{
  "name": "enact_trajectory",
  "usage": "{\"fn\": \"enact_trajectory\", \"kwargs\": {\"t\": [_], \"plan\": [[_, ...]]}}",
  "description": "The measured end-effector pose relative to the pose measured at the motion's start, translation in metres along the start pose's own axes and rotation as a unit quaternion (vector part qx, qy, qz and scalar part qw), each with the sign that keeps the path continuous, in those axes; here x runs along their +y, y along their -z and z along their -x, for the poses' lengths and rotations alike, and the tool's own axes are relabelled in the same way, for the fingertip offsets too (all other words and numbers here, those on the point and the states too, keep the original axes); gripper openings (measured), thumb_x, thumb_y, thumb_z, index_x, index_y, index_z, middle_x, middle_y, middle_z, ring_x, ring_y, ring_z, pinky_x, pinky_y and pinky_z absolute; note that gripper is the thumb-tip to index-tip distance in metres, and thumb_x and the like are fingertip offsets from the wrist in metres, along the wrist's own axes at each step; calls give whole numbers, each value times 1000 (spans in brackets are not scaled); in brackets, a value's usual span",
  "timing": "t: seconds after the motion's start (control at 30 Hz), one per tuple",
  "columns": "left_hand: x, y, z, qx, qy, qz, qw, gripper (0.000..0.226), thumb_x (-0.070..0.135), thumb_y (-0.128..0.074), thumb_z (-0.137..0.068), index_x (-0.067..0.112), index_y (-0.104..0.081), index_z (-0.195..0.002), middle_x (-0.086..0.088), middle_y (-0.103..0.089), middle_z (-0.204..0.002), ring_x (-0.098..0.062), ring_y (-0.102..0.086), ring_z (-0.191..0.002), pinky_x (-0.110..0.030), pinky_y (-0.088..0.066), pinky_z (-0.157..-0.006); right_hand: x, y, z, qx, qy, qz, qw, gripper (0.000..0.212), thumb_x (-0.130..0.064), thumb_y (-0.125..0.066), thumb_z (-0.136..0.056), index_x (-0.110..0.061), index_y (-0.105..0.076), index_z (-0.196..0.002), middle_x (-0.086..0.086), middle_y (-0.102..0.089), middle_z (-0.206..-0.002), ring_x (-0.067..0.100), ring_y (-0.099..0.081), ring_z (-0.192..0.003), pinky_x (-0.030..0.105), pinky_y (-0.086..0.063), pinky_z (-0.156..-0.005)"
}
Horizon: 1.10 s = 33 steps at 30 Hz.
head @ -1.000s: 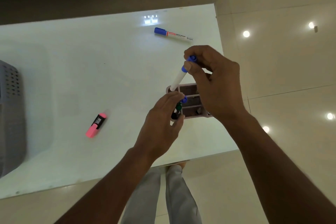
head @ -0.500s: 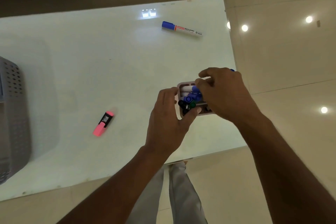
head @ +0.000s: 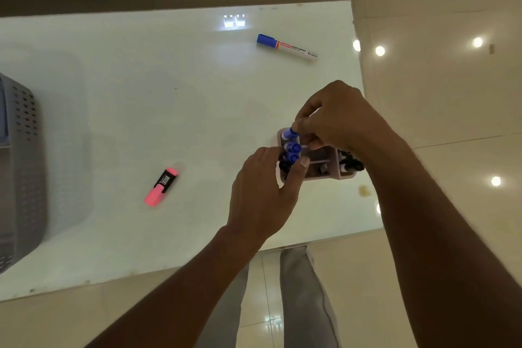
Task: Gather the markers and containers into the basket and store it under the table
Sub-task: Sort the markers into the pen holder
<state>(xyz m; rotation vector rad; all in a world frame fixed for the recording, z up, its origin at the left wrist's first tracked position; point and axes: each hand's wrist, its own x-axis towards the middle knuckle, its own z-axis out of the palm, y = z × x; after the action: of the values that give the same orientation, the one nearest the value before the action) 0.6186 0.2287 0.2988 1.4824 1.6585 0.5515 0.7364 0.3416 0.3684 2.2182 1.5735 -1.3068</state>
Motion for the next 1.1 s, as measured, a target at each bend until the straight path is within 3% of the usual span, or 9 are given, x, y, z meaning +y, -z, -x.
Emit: {"fn": "enact_trajectory", "kwargs": {"t": [0.13, 0.3, 0.4, 0.57, 0.63, 0.7, 0.83, 0.9, 1.1], "plan": [[3, 1, -4, 14, 12, 22, 1000, 43, 57, -48, -91, 22, -58, -115, 12, -61, -103, -7, -58, -89, -27, -55, -75, 11, 2, 1, 52, 41, -50, 997, 11, -12, -69, -86, -5, -75, -91, 7, -74, -87, 23, -73, -77, 41, -61, -79], [14, 12, -42, 89, 8, 81, 993, 42, 44, -37, -98, 12, -64, -98, 1, -67, -95, -9, -59, -82, -24, -50, -74, 13, 24, -31, 84, 75, -59, 992, 17, -7, -57, -91, 3, -71, -94, 15, -74, -81, 22, -74, -66, 40, -63, -69], [13, 13, -86, 105, 45, 101, 988, 50, 41, -35, -99, 3, -66, -87, -10, -70, -87, -25, -64, -83, -42, -51, -81, 12, 39, -71, 88, 90, -26, 992, 22, -8, -54, -90, 4, -69, -101, 18, -74, -88, 29, -74, -75, 42, -62, -73], [16, 12, -157, 10, 203, 192, 960, 57, 52, -25, -101, 15, -68, -99, 0, -70, -106, -17, -65, -99, -41, -48, -98, 20, 44, -145, 68, 136, 97, 984, 29, -11, -53, -86, 0, -68, -108, 19, -67, -110, 36, -65, -101, 43, -55, -88], [17, 10, -171, -44, 249, 220, 942, 63, 58, -21, -99, 15, -67, -107, 0, -68, -114, -18, -63, -105, -40, -47, -101, 28, 39, -166, 60, 168, 145, 973, 30, -10, -57, -86, 1, -65, -113, 15, -63, -119, 33, -60, -108, 34, -51, -89], [17, 5, -177, -82, 259, 205, 940, 66, 62, -19, -98, 15, -64, -115, 0, -65, -120, -20, -60, -109, -41, -46, -103, 33, 36, -183, 69, 193, 162, 965, 32, -12, -58, -86, -6, -61, -117, 11, -60, -121, 28, -57, -109, 27, -44, -82], [24, -3, -184, -78, 261, 199, 941, 68, 62, -19, -97, 14, -60, -122, -1, -63, -123, -19, -59, -111, -41, -46, -103, 26, 31, -201, 125, 196, 164, 959, 41, -24, -65, -87, -11, -49, -122, 10, -59, -115, 24, -56, -90, 32, -44, -70], [29, -6, -187, -69, 259, 191, 944, 67, 61, -18, -98, 14, -59, -122, -2, -62, -122, -19, -59, -110, -41, -46, -102, 22, 32, -206, 131, 205, 181, 953, 49, -28, -68, -87, -13, -46, -127, 11, -59, -115, 26, -59, -92, 33, -45, -71], [33, -10, -189, -91, 242, 157, 953, 62, 59, -20, -99, 17, -60, -123, 2, -62, -123, -18, -58, -110, -37, -46, -99, 38, 24, -210, 121, 240, 257, 928, 23, -27, -63, -88, -13, -63, -106, 10, -60, -111, 26, -59, -96, 30, -41, -72]]}}
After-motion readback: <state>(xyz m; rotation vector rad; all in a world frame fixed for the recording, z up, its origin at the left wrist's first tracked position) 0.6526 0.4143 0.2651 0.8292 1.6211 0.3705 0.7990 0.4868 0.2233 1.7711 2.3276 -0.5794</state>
